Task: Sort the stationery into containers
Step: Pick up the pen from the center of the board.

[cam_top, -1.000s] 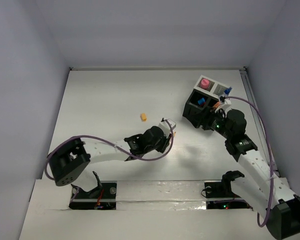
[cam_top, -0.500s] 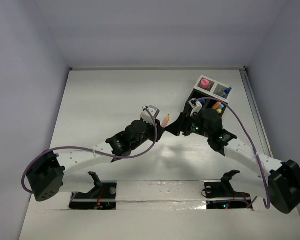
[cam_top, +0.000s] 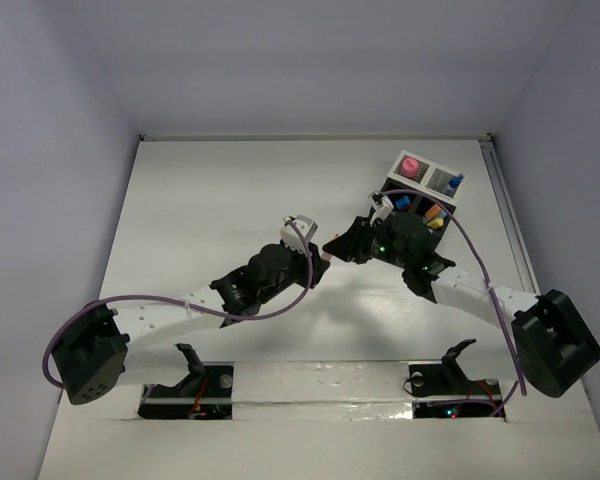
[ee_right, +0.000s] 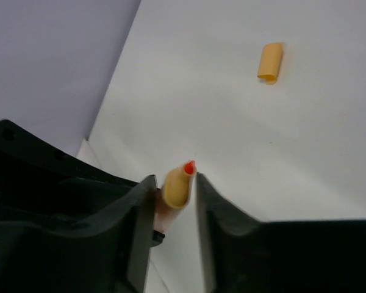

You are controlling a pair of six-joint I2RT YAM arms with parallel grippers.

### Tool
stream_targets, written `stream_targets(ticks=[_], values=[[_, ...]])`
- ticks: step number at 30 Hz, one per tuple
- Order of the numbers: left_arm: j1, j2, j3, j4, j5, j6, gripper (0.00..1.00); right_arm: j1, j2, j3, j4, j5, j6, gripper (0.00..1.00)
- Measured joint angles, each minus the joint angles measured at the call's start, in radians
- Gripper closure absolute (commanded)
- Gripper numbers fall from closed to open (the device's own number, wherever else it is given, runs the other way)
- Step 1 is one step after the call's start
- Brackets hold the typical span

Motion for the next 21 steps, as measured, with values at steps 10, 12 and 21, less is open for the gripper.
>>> stream_targets(ticks=[10, 12, 21], values=[[0.006, -0.035, -0.015, 0.007, 0.020, -0.015, 0.55, 0.008, -0.002, 0.008, 0.034, 0.025, 0.026, 1.00], [0.020, -0.060, -0.021, 0.014, 0.051, -0.030, 0.53, 0.008, -0.001, 0.012, 0.038, 0.024, 0.023, 1.00], [0.214, -0.214, -0.155, 0.114, 0.302, -0.174, 0.46, -0.028, 0.071, 0.072, 0.200, -0.156, 0.062, 1.00]])
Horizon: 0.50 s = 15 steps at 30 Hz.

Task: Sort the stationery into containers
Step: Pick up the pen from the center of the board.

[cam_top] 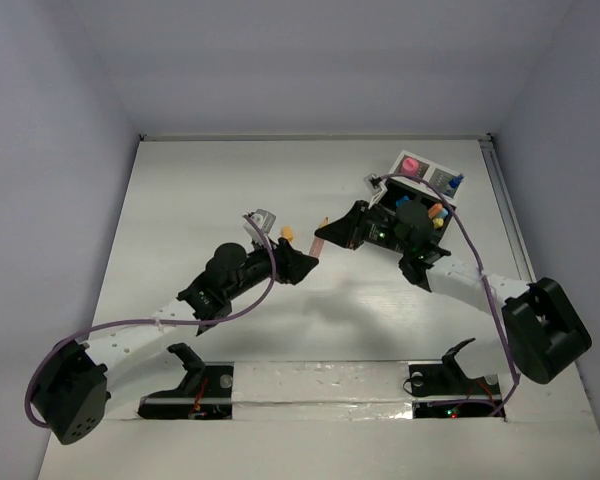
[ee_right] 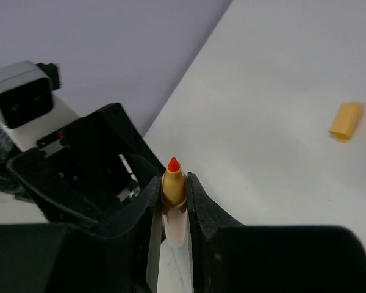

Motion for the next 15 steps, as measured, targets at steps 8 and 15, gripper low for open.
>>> stream_targets(ticks=[8, 15], values=[[0.052, -0.006, -0.023, 0.096, 0.173, -0.097, 0.46, -0.001, 0.100, 0.029, 0.210, -0.173, 0.124, 1.00], [0.089, 0.010, -0.055, 0.225, 0.275, -0.167, 0.59, -0.001, 0.173, 0.030, 0.412, -0.266, 0.254, 1.00]])
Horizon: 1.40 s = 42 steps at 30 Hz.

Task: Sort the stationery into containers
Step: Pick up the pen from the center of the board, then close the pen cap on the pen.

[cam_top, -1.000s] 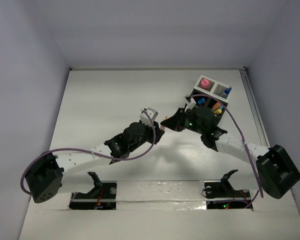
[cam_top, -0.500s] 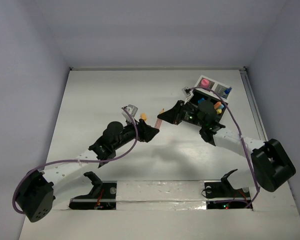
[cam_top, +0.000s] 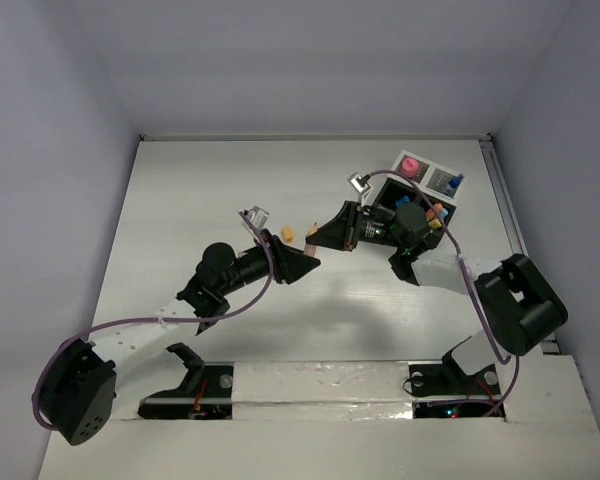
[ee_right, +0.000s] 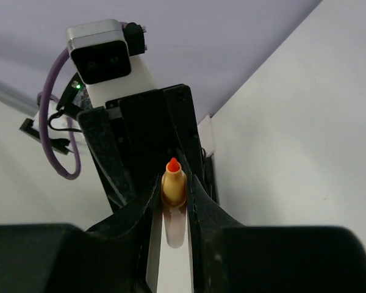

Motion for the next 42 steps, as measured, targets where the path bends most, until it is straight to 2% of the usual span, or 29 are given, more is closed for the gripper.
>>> stream_targets(ticks=[1, 3, 6, 10, 12, 13, 14, 15, 18, 22, 25, 29, 34, 39, 42], values=[[0.001, 0.005, -0.002, 0.006, 0.008, -0.008, 0.67, 0.000, 0.014, 0.000, 0.029, -0.014, 0.020, 1.00], [0.002, 0.013, -0.002, 0.016, 0.023, -0.018, 0.75, 0.000, 0.042, 0.003, 0.077, -0.029, 0.055, 1.00], [0.002, 0.014, -0.004, 0.022, 0.032, -0.026, 0.80, 0.000, 0.072, 0.005, 0.136, -0.047, 0.103, 1.00], [0.008, 0.015, -0.005, 0.027, 0.034, -0.042, 1.00, -0.003, 0.090, 0.012, 0.193, -0.062, 0.118, 1.00], [0.007, 0.014, -0.004, 0.030, 0.035, -0.043, 1.00, -0.003, 0.094, 0.014, 0.202, -0.066, 0.125, 1.00], [0.007, 0.014, -0.005, 0.029, 0.034, -0.042, 1.00, -0.003, 0.097, 0.016, 0.204, -0.066, 0.127, 0.94], [0.007, 0.014, -0.004, 0.026, 0.032, -0.042, 1.00, -0.004, 0.098, 0.017, 0.205, -0.067, 0.129, 0.83], [0.007, 0.010, -0.004, 0.022, 0.029, -0.040, 1.00, -0.004, 0.099, 0.018, 0.205, -0.068, 0.130, 0.58], [0.007, -0.021, -0.004, -0.032, 0.002, -0.018, 1.00, -0.004, 0.100, 0.024, 0.202, -0.070, 0.144, 0.33], [0.026, -0.116, -0.004, -0.154, -0.071, 0.024, 1.00, -0.004, 0.096, 0.031, 0.165, -0.072, 0.114, 0.23], [0.051, -0.195, 0.003, -0.248, -0.150, 0.056, 1.00, -0.004, 0.077, 0.030, 0.070, -0.069, 0.048, 0.17], [0.073, -0.289, 0.009, -0.355, -0.262, 0.080, 1.00, -0.004, 0.026, 0.030, -0.133, -0.030, -0.092, 0.14], [0.083, -0.363, 0.009, -0.422, -0.329, 0.084, 1.00, -0.004, 0.007, 0.045, -0.376, 0.054, -0.255, 0.10], [0.084, -0.388, 0.008, -0.446, -0.342, 0.084, 1.00, -0.004, 0.077, 0.211, -0.675, 0.221, -0.418, 0.04], [0.084, -0.403, 0.002, -0.458, -0.341, 0.084, 1.00, 0.004, 0.142, 0.339, -0.796, 0.330, -0.497, 0.06]])
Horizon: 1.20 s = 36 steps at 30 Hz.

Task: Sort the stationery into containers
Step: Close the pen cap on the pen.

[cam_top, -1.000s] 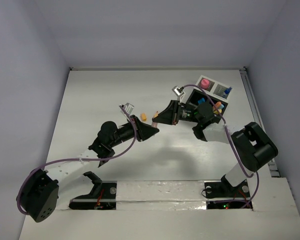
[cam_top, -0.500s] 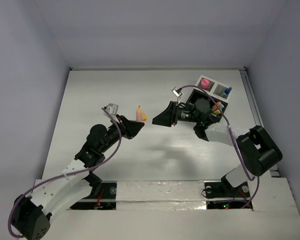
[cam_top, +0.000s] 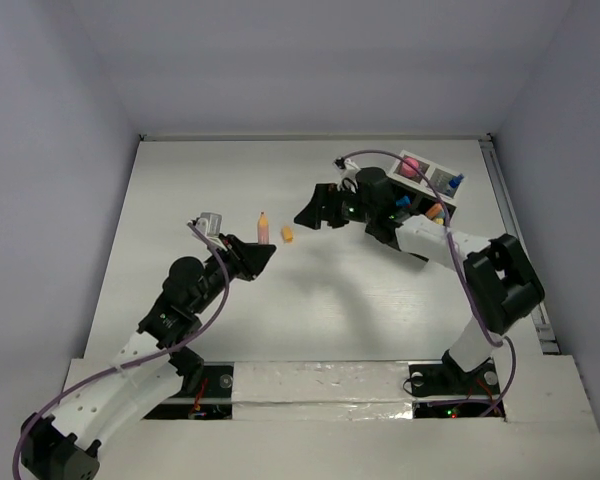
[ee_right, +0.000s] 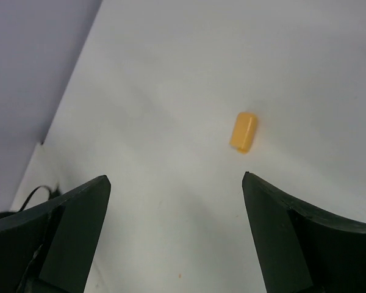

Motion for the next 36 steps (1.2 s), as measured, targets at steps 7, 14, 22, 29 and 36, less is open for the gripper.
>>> stream_targets(ticks=[7, 14, 22, 29, 36], values=[[0.000, -0.047, -0.012, -0.031, -0.003, 0.000, 1.00, 0.085, 0.220, 0.288, -0.222, 0.237, -0.140, 0.24], [0.000, -0.106, -0.012, -0.092, -0.021, 0.002, 1.00, 0.162, 0.423, 0.483, -0.427, 0.385, -0.225, 0.26], [0.000, -0.118, -0.011, -0.113, -0.026, 0.010, 1.00, 0.203, 0.560, 0.653, -0.563, 0.502, -0.279, 0.29], [0.000, -0.124, -0.011, -0.126, -0.026, 0.011, 1.00, 0.221, 0.597, 0.706, -0.610, 0.599, -0.300, 0.43], [0.000, -0.125, -0.011, -0.126, -0.026, 0.012, 1.00, 0.222, 0.598, 0.706, -0.624, 0.646, -0.307, 0.54]])
